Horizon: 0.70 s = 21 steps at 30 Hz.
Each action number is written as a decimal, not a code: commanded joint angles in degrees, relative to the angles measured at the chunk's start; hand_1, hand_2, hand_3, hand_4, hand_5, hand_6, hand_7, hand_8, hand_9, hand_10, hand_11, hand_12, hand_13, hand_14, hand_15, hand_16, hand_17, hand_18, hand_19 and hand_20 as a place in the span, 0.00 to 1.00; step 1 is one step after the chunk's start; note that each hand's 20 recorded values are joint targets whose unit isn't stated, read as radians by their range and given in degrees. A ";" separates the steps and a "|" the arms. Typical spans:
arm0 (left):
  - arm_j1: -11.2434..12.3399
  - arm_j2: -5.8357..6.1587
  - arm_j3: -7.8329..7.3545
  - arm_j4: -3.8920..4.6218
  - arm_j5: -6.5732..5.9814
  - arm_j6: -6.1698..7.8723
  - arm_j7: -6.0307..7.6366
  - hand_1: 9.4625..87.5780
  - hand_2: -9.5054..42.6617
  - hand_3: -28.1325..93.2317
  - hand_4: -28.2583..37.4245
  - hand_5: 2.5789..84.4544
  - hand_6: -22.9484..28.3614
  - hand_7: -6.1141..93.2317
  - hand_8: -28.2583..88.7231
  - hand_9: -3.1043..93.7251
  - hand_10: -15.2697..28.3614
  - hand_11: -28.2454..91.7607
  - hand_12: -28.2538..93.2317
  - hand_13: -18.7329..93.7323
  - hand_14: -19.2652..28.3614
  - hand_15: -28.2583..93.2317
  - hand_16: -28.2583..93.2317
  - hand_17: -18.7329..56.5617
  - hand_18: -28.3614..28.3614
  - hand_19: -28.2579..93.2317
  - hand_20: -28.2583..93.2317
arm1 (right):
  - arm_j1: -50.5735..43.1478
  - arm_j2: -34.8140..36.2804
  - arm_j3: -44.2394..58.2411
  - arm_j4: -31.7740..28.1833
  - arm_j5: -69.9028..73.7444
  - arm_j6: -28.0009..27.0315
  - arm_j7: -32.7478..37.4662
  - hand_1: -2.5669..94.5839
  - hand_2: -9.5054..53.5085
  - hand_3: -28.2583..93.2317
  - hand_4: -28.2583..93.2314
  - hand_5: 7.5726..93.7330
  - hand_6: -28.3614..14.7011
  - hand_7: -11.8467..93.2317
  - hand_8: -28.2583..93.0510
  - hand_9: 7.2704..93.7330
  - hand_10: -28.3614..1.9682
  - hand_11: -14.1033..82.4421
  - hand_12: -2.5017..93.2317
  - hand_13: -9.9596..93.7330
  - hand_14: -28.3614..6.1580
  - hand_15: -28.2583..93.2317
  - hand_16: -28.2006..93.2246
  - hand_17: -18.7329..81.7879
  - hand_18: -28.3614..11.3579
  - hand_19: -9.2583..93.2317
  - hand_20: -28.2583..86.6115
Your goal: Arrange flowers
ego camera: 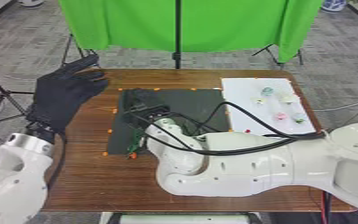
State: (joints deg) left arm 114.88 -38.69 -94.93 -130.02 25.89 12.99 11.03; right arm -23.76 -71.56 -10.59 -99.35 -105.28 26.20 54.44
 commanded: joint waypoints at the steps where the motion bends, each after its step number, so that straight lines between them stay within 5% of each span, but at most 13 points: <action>1: 9.19 1.55 -10.19 -6.14 -1.47 4.15 12.01 0.17 0.32 0.89 0.07 0.43 0.64 0.25 0.15 0.40 0.84 0.49 0.33 0.40 1.00 0.68 0.15 0.15 0.95 0.73 0.36 | 7.11 -3.82 -4.82 2.08 4.38 0.61 -6.65 0.58 0.00 0.82 0.00 0.88 0.75 0.31 0.24 1.00 0.74 0.37 0.27 0.93 0.74 0.66 0.40 0.64 0.30 1.00 0.31; 6: 8.61 2.25 -9.85 -6.04 -1.45 3.62 13.39 0.17 0.32 0.89 0.07 0.43 0.64 0.25 0.15 0.40 0.83 0.49 0.33 0.40 1.00 0.68 0.15 0.15 0.95 0.73 0.36 | 9.97 -5.55 -8.14 2.61 5.35 3.62 -6.01 0.58 0.00 0.81 0.00 0.88 0.75 0.30 0.24 1.00 0.76 0.36 0.27 0.93 0.75 0.67 0.40 0.63 0.31 1.00 0.31; 21: 8.79 3.34 -9.10 -5.86 -2.17 3.77 16.25 0.17 0.31 0.89 0.07 0.42 0.64 0.25 0.15 0.40 0.83 0.49 0.33 0.40 1.00 0.69 0.15 0.15 0.95 0.73 0.36 | 10.85 -5.97 -8.35 3.26 11.60 -0.63 -9.31 0.57 0.00 0.77 0.00 0.81 0.79 0.27 0.21 0.99 0.78 0.31 0.27 0.91 0.76 0.67 0.40 0.60 0.33 1.00 0.32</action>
State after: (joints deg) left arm 124.69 -35.44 -104.45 -136.16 24.29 16.79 26.61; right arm -14.23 -76.82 -19.33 -96.43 -93.76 27.02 45.89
